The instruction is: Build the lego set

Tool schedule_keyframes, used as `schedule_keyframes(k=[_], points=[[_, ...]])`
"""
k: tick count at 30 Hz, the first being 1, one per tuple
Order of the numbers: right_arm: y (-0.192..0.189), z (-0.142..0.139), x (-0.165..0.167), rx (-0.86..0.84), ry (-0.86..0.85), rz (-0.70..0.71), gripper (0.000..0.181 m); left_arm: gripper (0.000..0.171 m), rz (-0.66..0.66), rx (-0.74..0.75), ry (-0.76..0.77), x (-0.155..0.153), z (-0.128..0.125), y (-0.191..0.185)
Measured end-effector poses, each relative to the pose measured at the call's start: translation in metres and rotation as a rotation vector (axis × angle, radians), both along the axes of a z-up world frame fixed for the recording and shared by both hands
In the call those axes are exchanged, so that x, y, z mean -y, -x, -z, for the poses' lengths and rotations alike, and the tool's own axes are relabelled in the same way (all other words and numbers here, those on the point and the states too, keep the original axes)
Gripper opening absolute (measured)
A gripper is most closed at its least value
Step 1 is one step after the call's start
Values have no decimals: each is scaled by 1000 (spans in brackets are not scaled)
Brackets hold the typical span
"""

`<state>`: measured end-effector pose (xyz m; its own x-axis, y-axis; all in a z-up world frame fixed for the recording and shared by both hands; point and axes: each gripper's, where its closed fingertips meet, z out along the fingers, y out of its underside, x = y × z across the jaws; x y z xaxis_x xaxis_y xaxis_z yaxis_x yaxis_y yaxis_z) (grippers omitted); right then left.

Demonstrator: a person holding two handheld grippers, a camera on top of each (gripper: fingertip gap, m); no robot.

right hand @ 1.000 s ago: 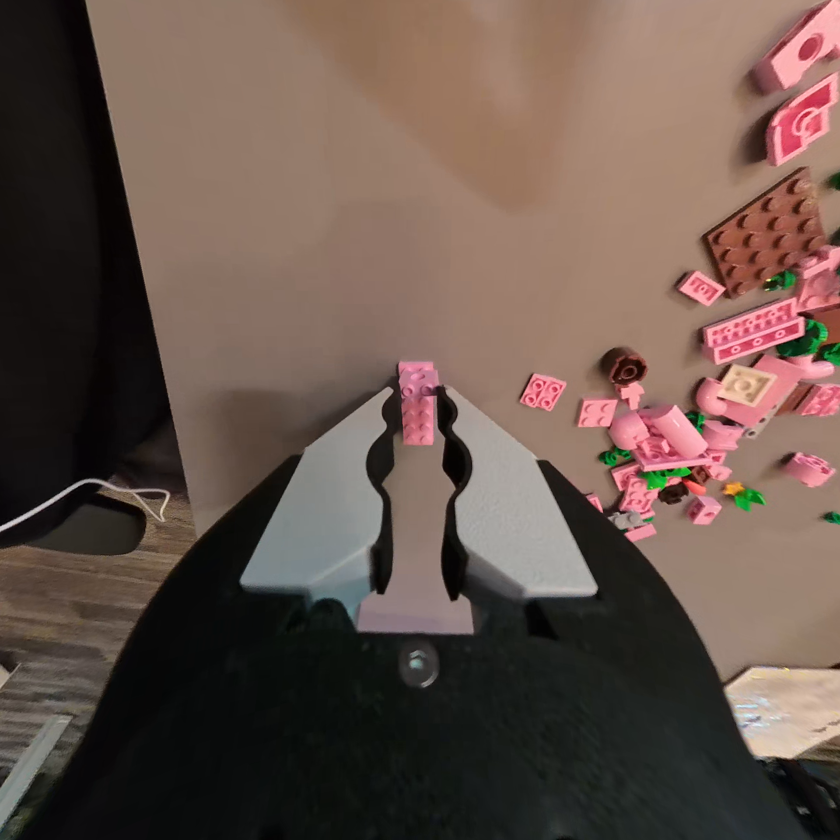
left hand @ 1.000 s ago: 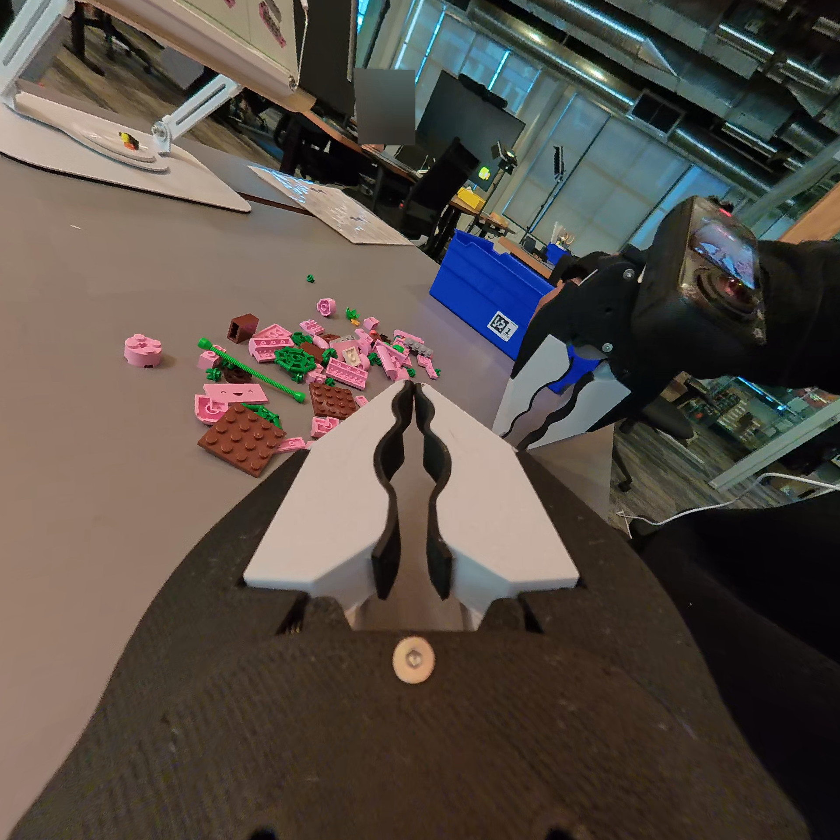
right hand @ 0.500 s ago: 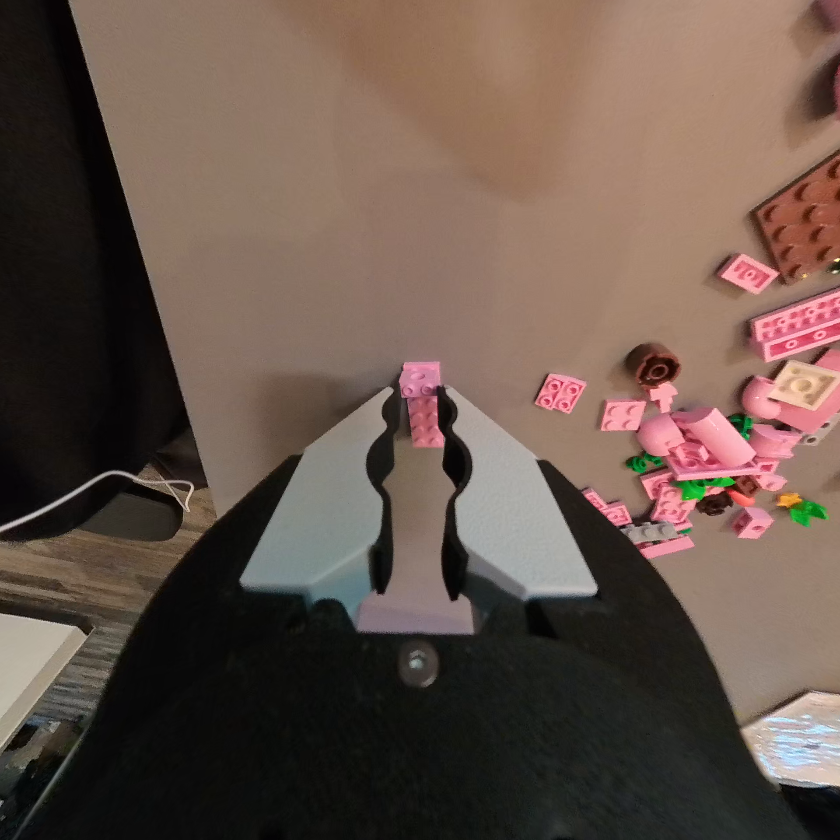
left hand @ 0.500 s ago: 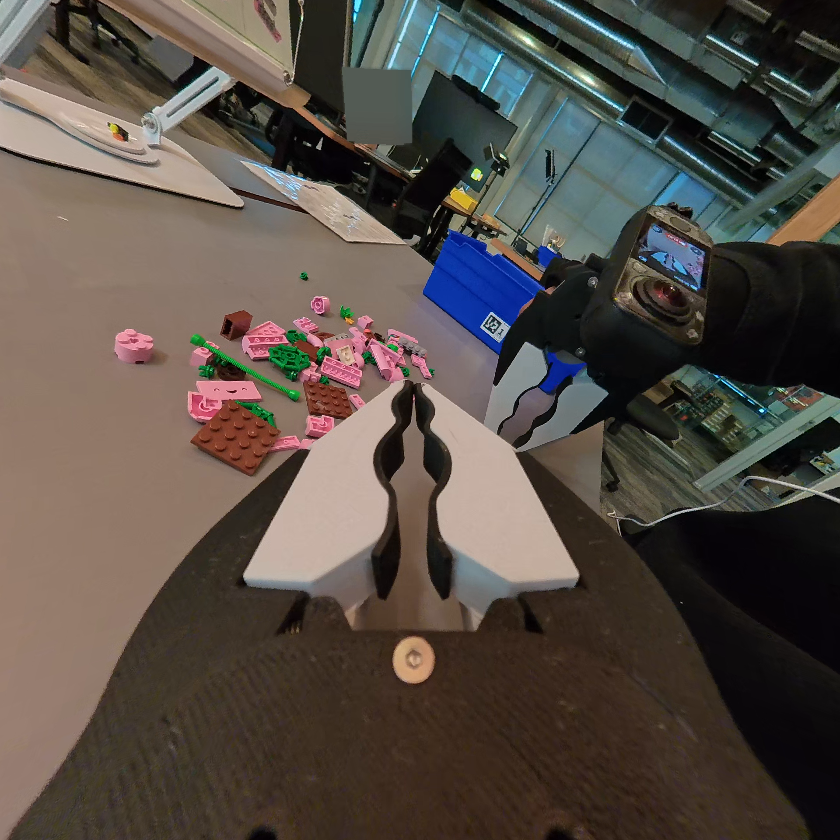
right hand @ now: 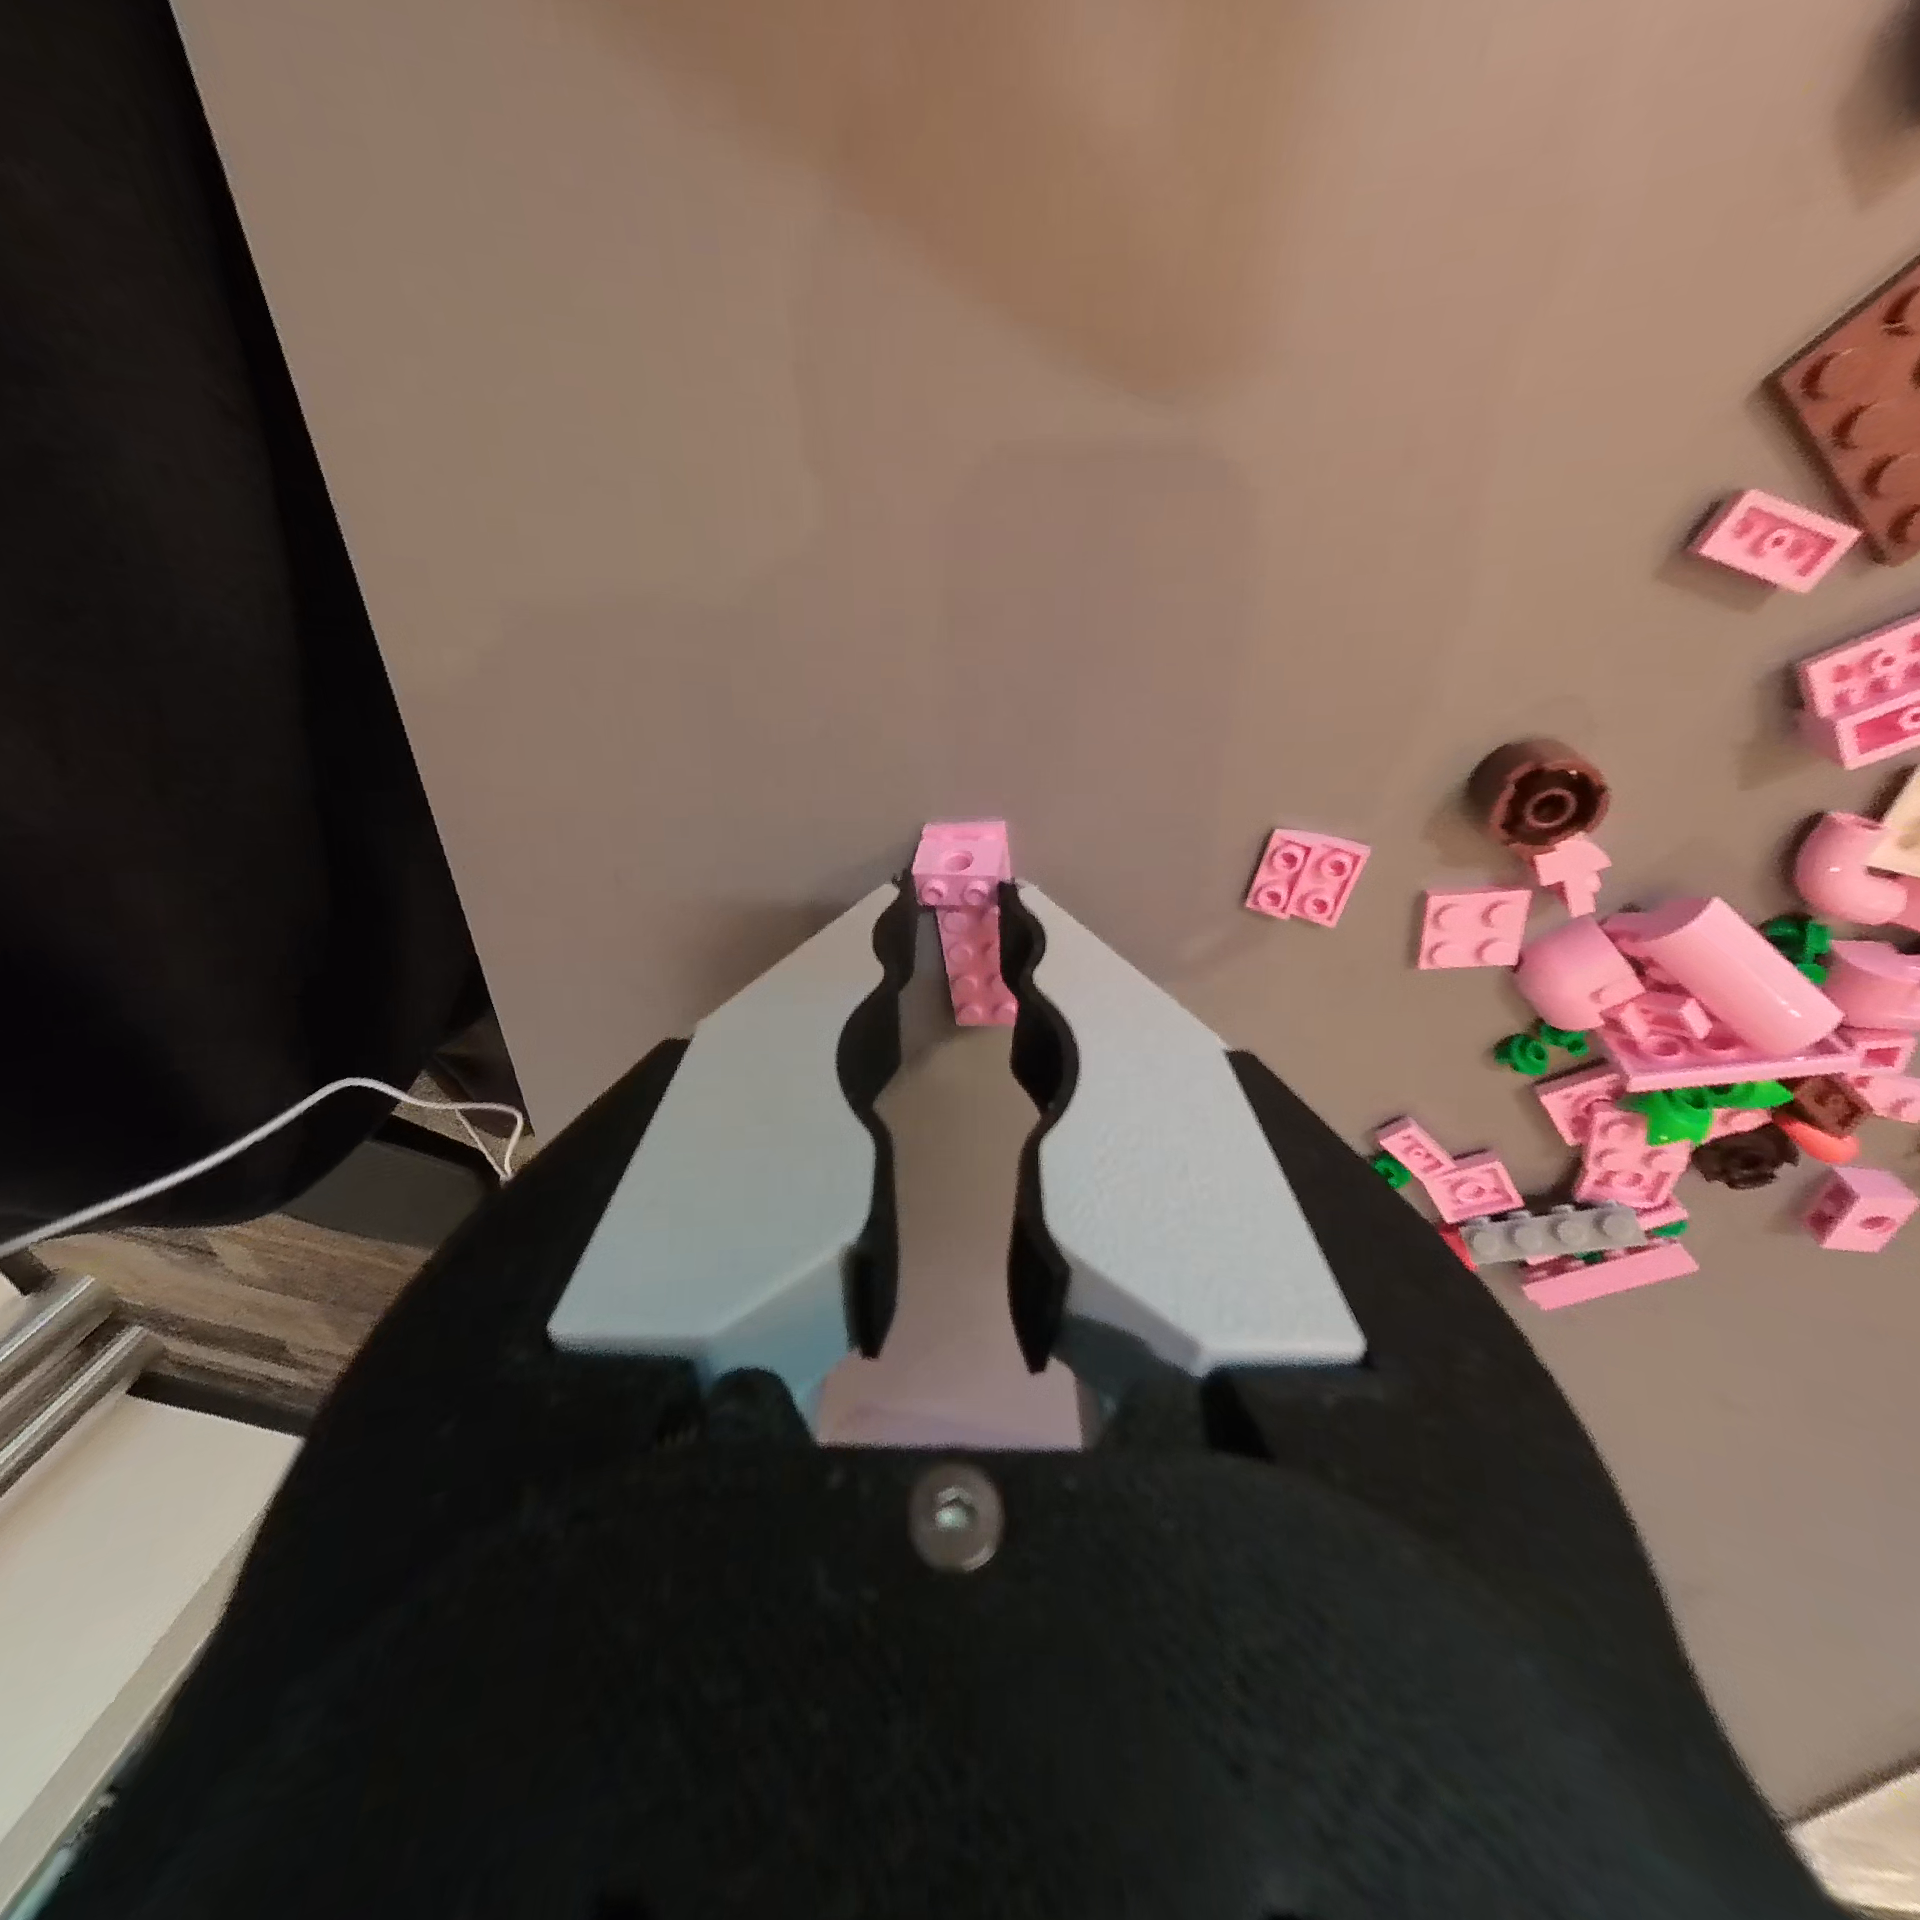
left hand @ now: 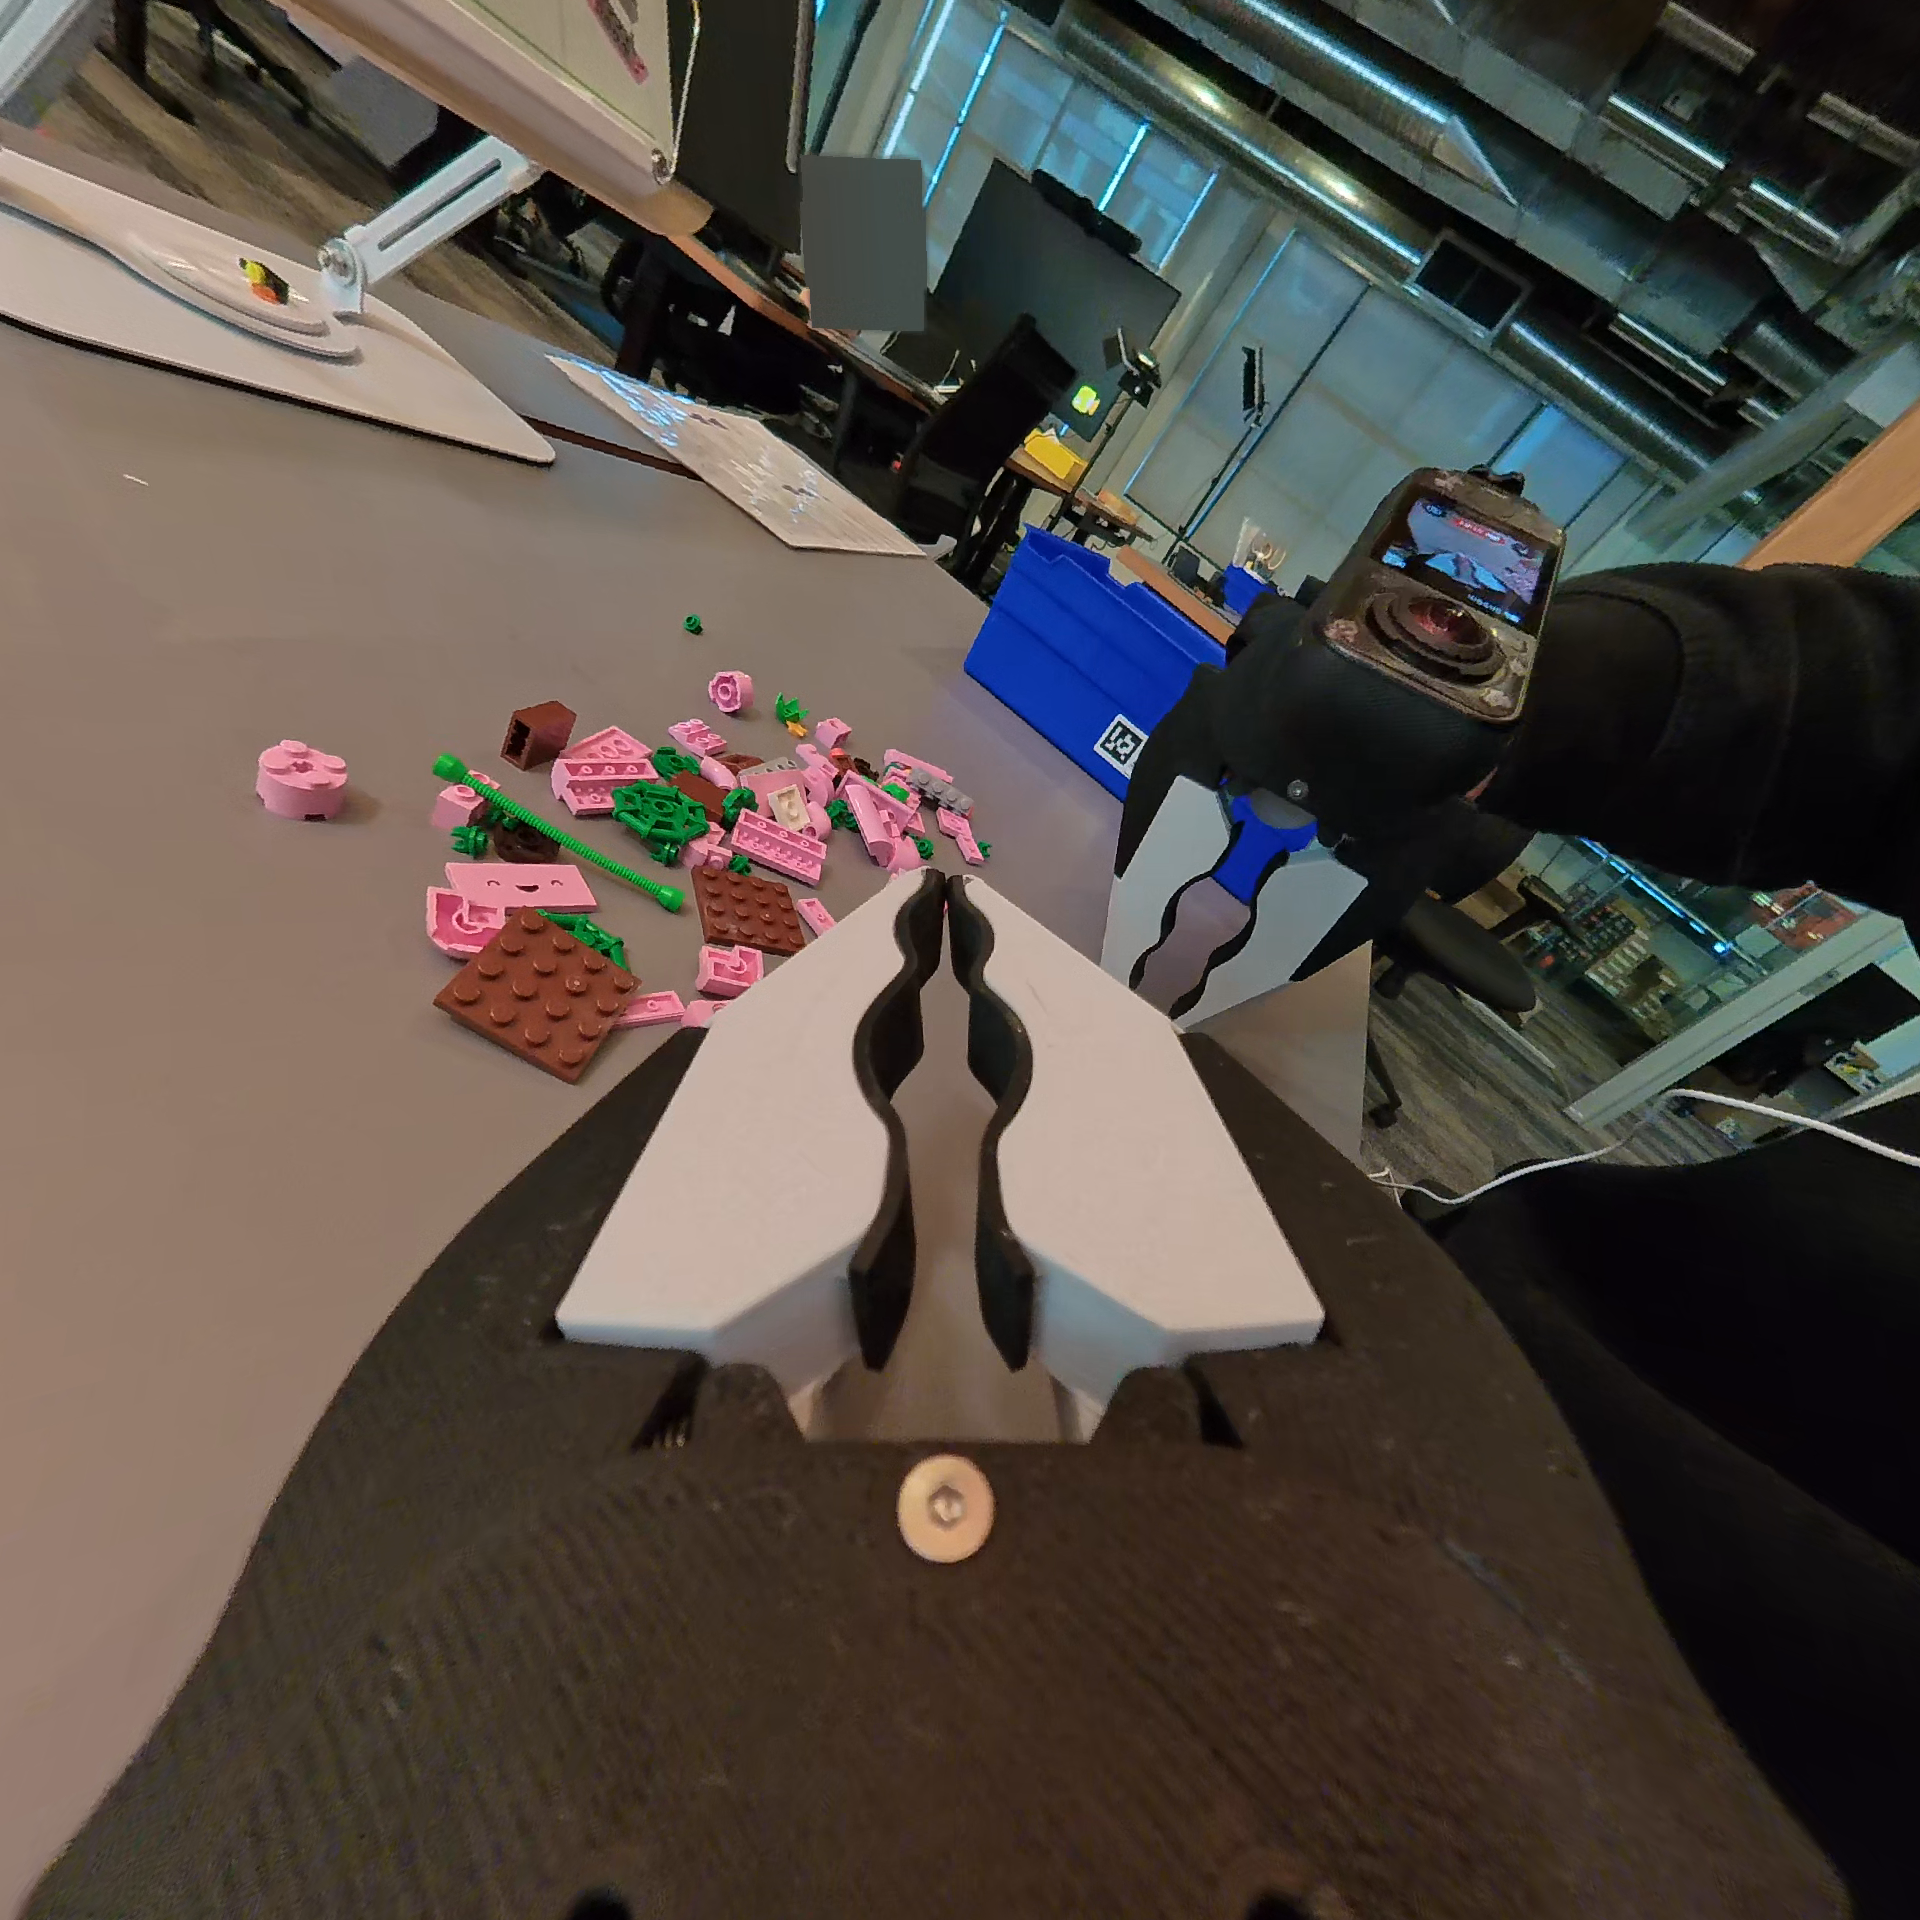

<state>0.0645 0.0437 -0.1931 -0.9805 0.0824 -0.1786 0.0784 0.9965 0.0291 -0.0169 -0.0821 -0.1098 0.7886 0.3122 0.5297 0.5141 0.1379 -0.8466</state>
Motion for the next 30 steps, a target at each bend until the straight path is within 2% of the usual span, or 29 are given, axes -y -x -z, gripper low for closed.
schedule_keyframes(k=[30], points=[[1,0,0,11,-70,-48,15,0,9,19,-20,1,0,0]])
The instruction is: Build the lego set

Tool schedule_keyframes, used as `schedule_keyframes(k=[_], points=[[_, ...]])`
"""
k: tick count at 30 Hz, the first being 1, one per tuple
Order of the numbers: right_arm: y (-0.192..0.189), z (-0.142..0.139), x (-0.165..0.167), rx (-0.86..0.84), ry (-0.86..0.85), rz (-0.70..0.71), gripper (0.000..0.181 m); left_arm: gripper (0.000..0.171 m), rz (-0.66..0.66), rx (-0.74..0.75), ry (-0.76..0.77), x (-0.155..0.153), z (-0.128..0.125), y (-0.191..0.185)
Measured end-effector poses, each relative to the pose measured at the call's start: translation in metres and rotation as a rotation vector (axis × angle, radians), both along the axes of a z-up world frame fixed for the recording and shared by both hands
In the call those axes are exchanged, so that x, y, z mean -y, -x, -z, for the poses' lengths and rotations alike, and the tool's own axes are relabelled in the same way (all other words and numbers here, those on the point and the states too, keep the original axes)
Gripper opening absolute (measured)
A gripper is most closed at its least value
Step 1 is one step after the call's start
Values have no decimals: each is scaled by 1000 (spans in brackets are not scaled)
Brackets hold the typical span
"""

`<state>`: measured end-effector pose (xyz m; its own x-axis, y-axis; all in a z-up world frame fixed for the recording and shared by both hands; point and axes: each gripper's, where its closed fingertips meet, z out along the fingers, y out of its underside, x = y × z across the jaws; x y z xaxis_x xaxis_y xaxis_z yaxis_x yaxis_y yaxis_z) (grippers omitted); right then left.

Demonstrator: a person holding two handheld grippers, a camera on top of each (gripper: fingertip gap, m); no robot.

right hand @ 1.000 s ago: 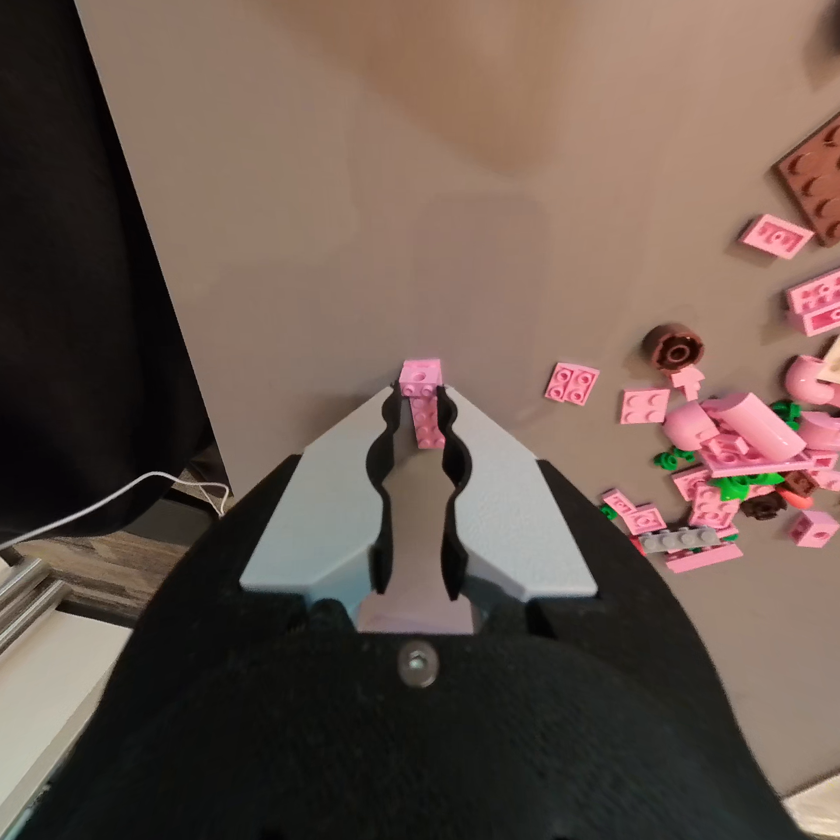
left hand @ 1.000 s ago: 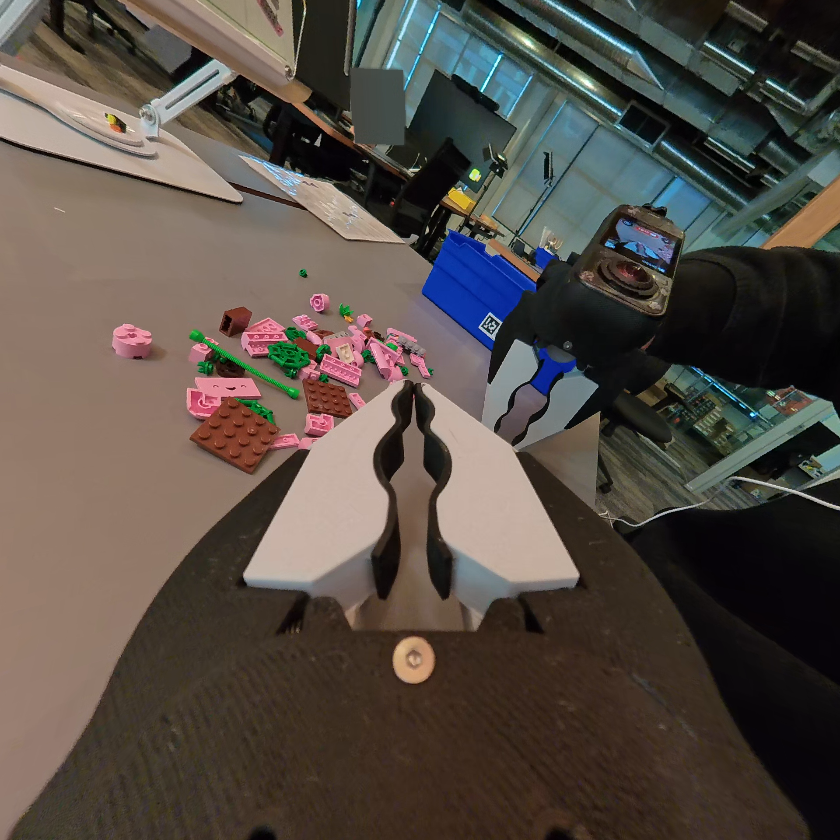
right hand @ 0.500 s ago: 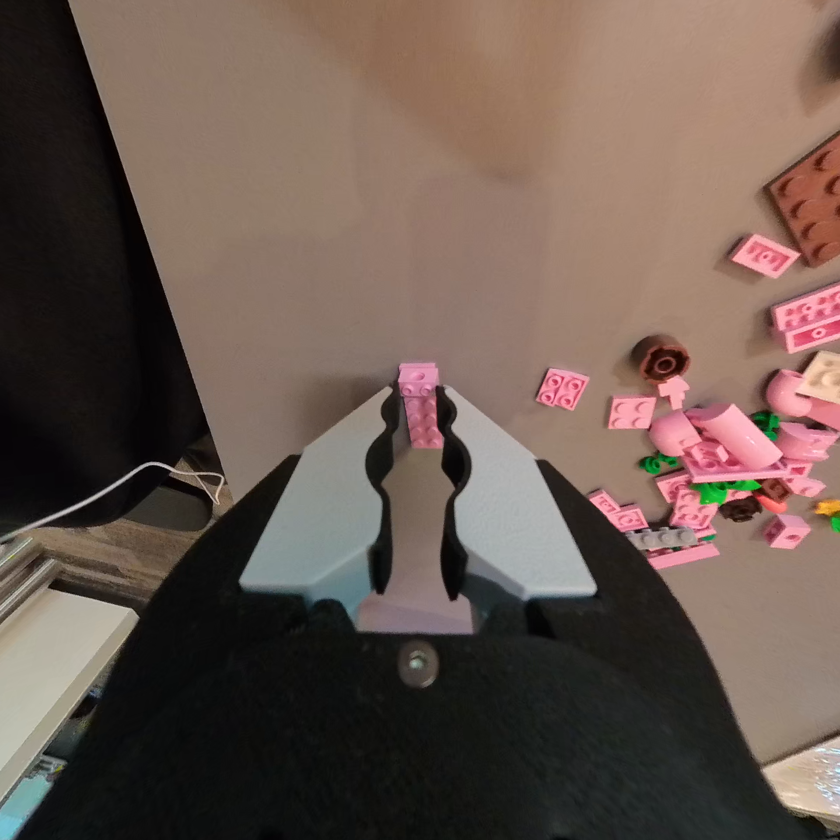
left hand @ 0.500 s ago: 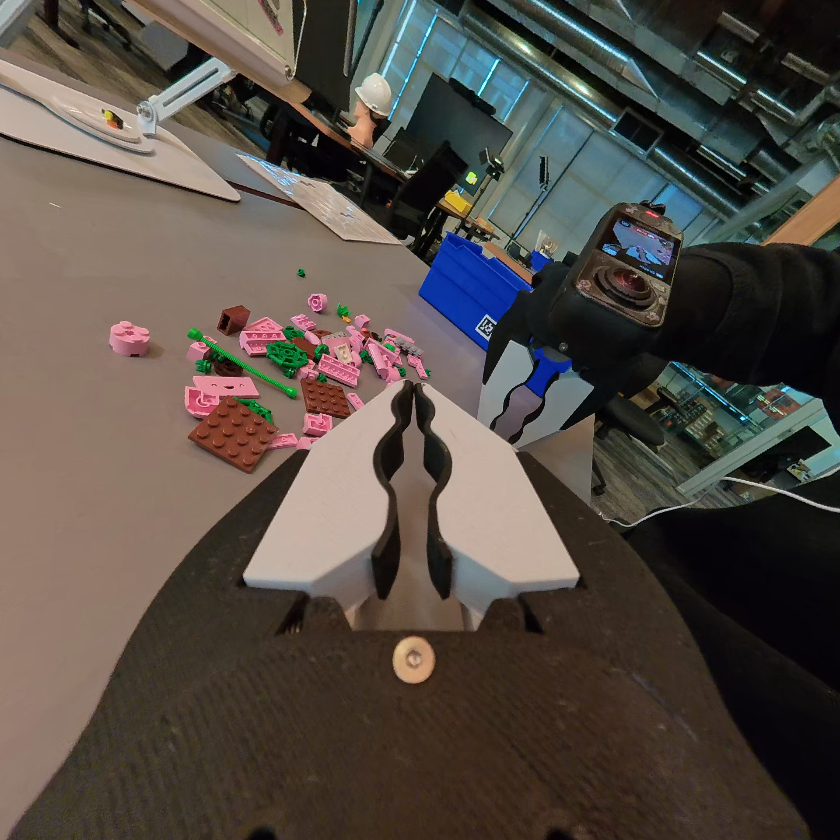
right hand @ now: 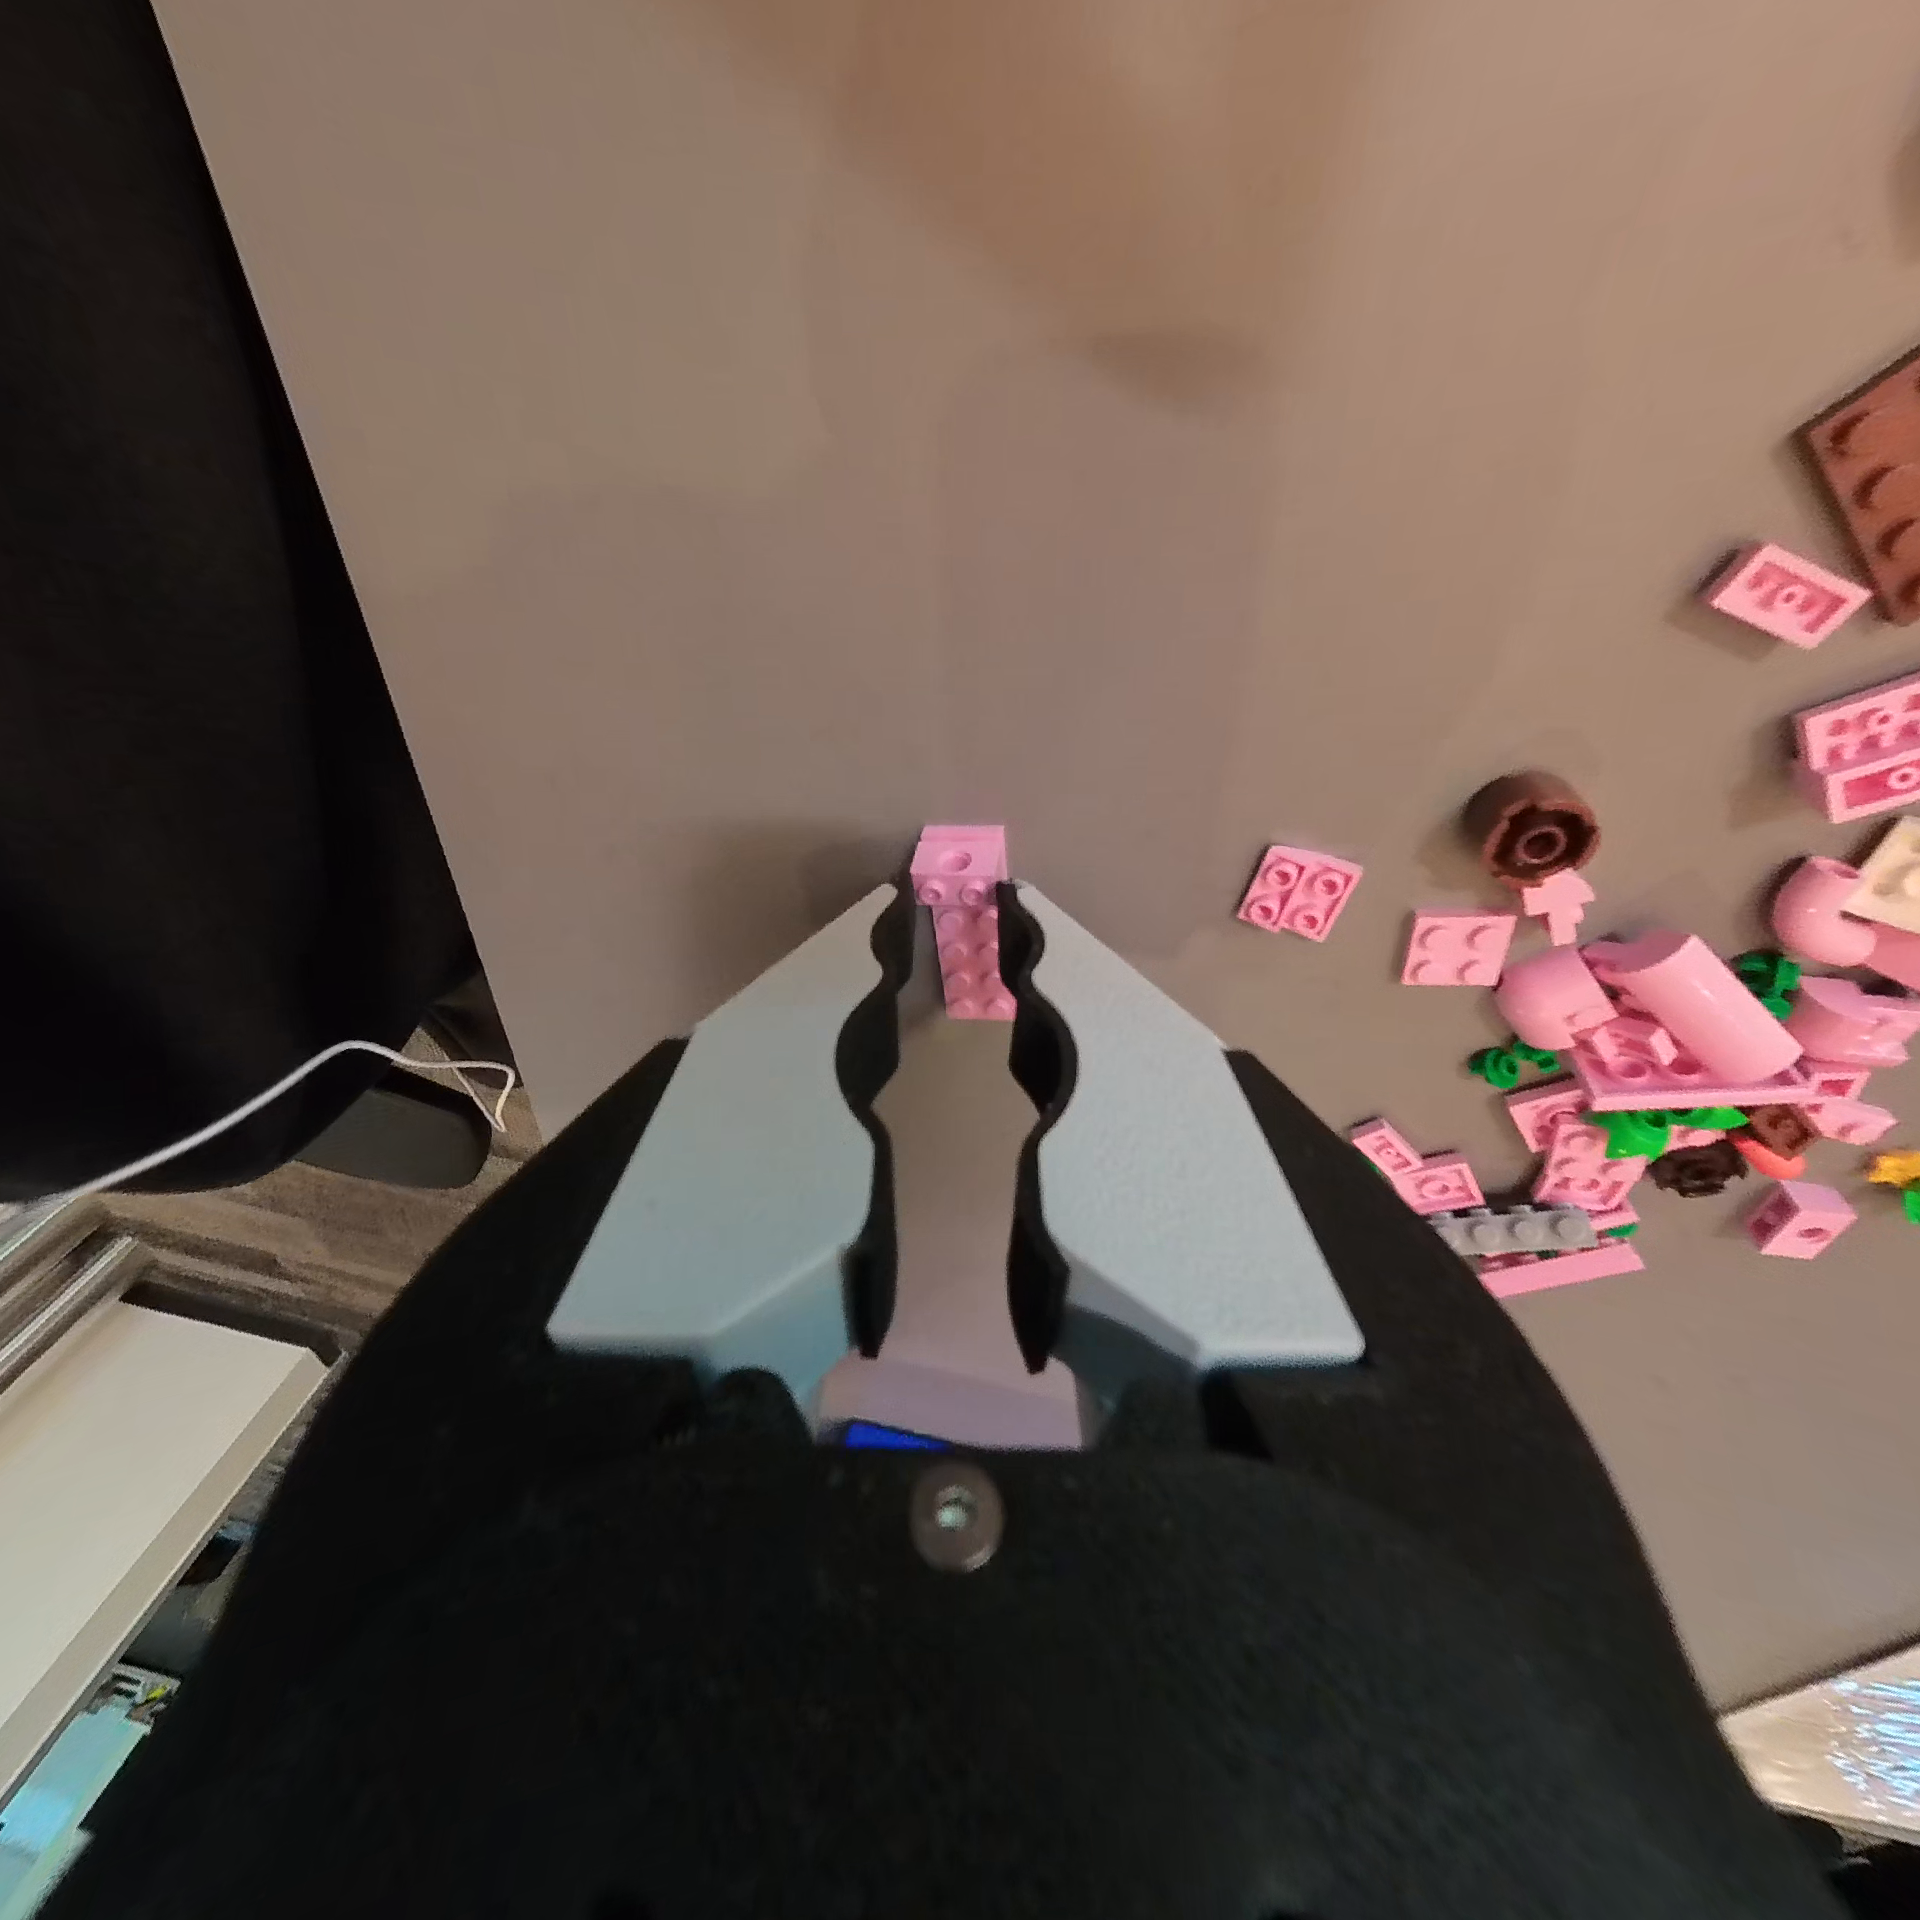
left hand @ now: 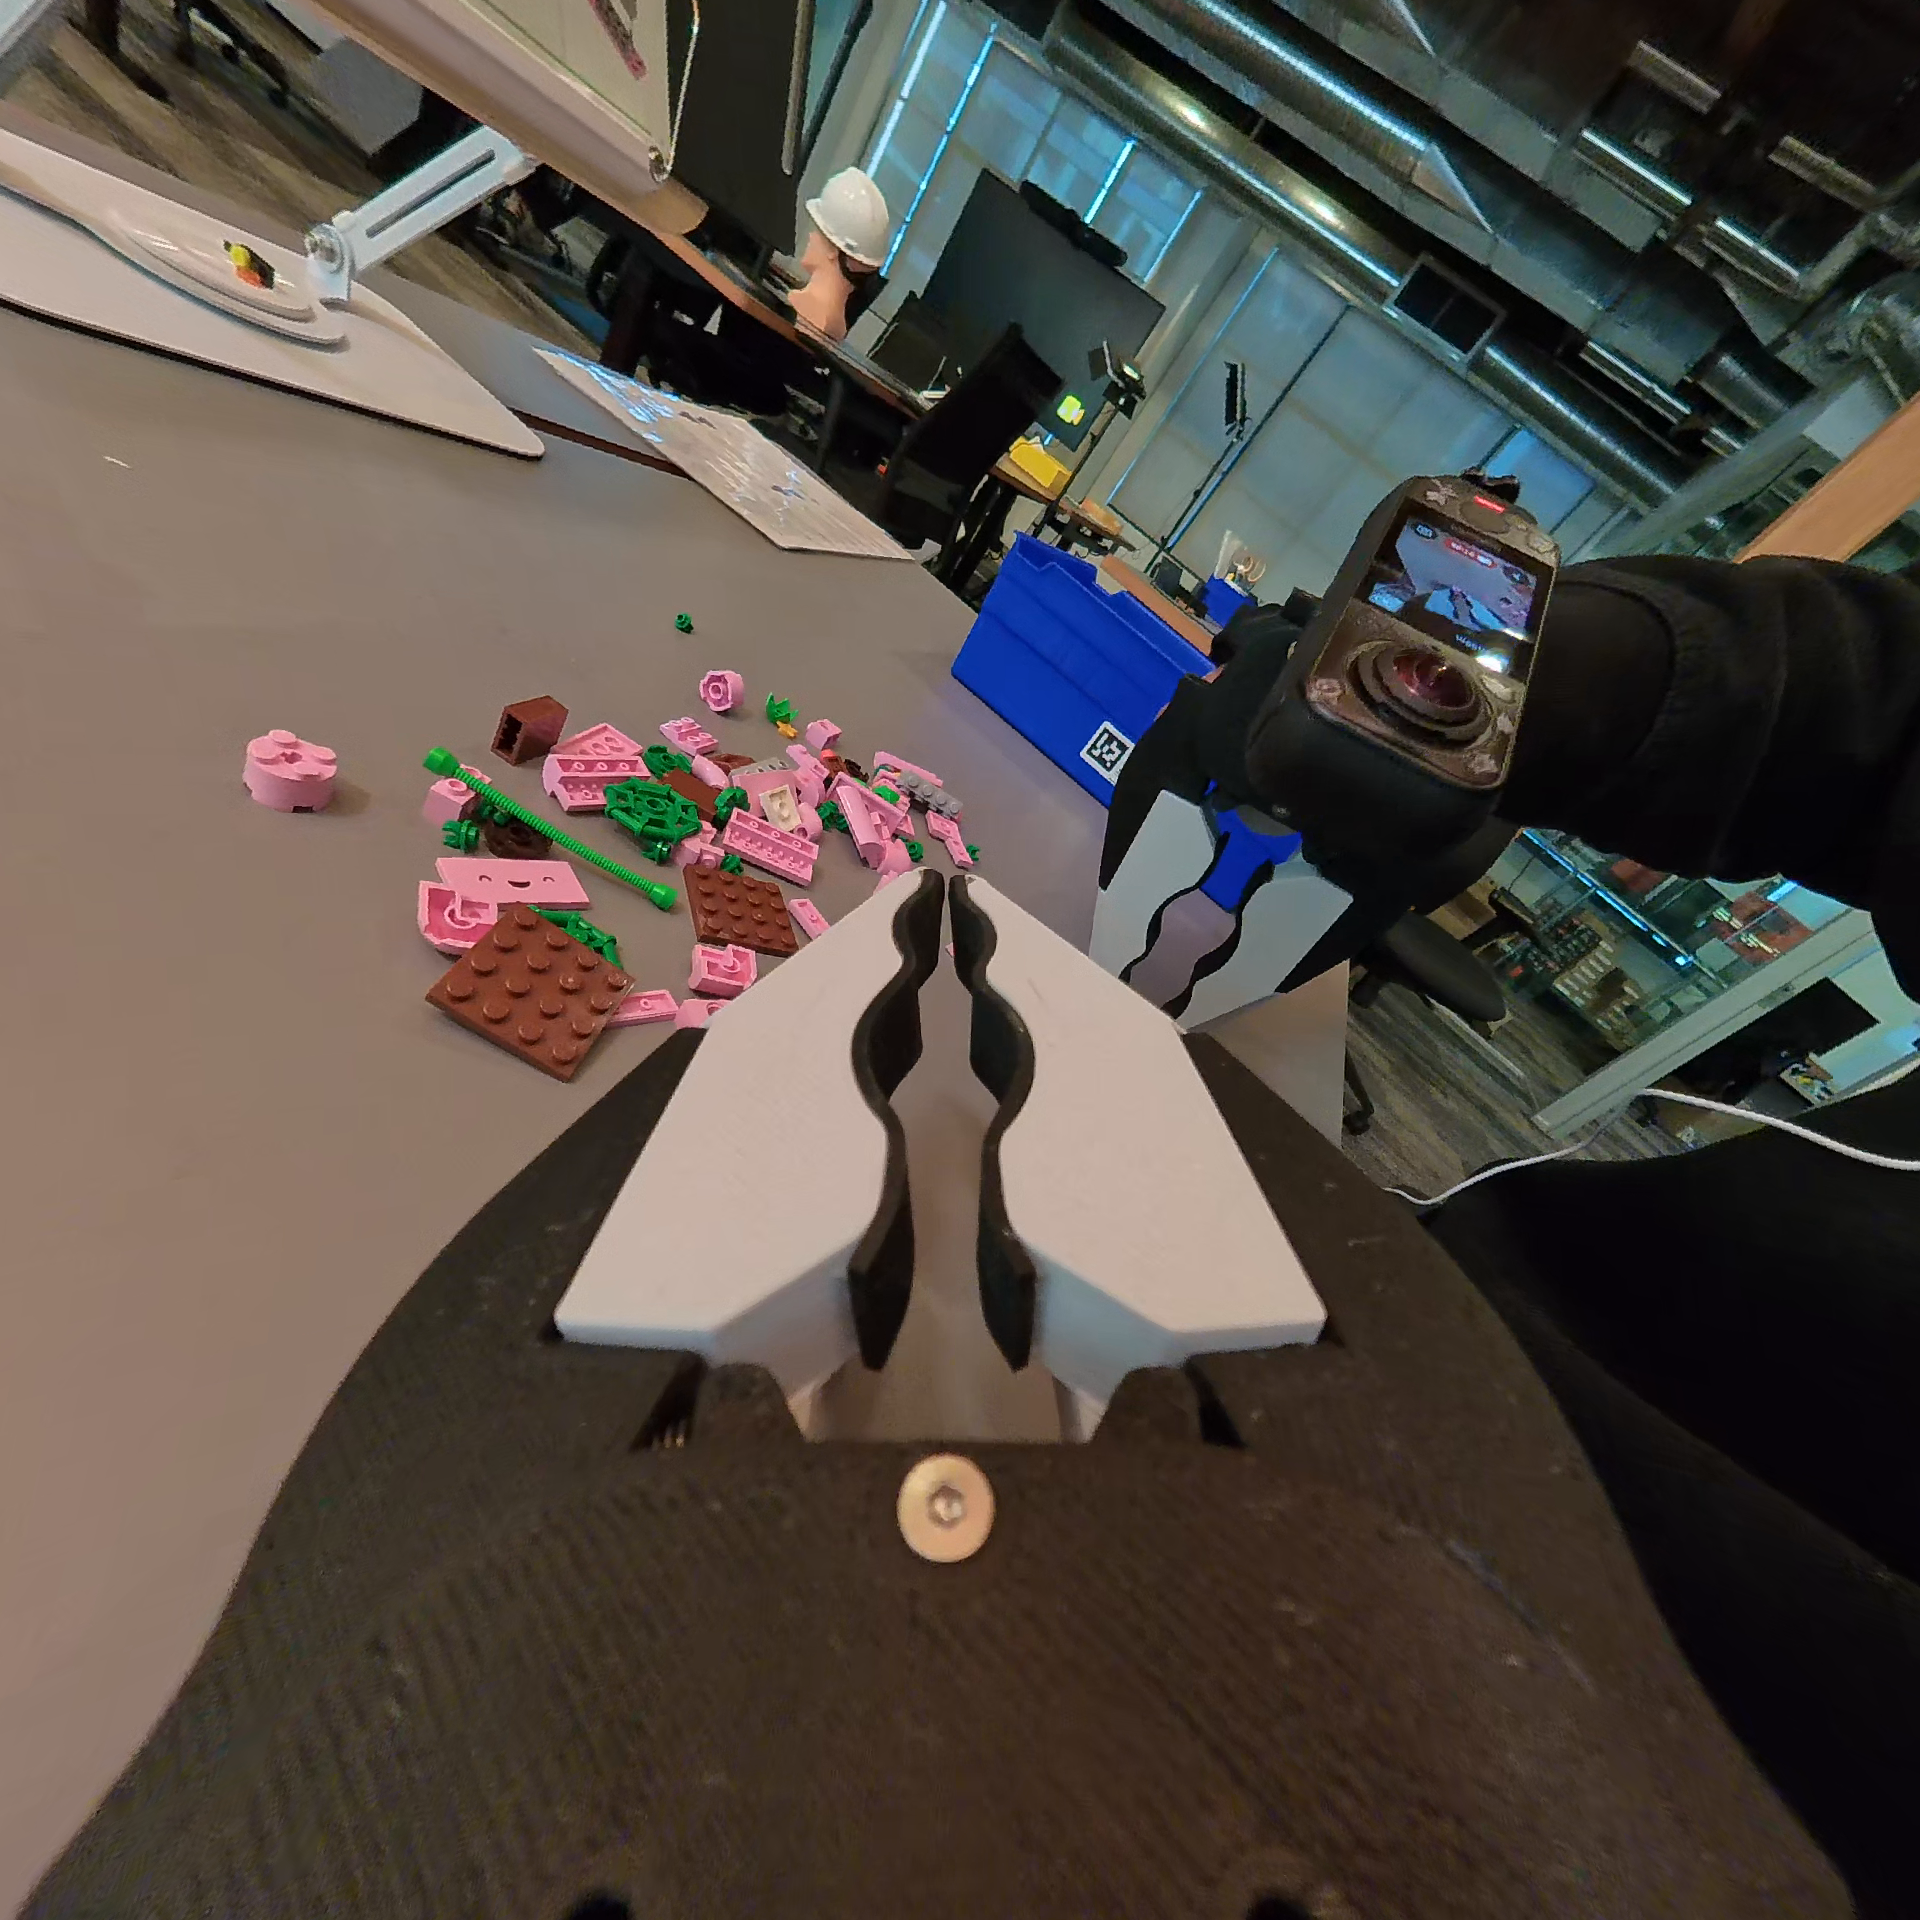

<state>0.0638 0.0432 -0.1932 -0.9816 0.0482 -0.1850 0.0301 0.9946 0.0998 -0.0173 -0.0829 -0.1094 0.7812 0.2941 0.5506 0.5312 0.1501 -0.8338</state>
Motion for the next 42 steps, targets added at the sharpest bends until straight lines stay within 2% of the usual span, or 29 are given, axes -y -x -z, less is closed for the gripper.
schedule_keyframes(k=[18,30,33,38,42], points=[[1,1,2,-38,-59,-15,14,0,1,6,-5,0,0,0],[3,6,7,-101,-109,-97,14,0,2,10,-8,0,0,0],[4,8,7,-120,-84,-96,15,0,4,12,-7,0,0,0],[5,9,15,-148,49,-35,16,0,5,13,-8,0,0,0],[5,8,17,-117,122,51,34,0,5,14,-9,0,0,0]])
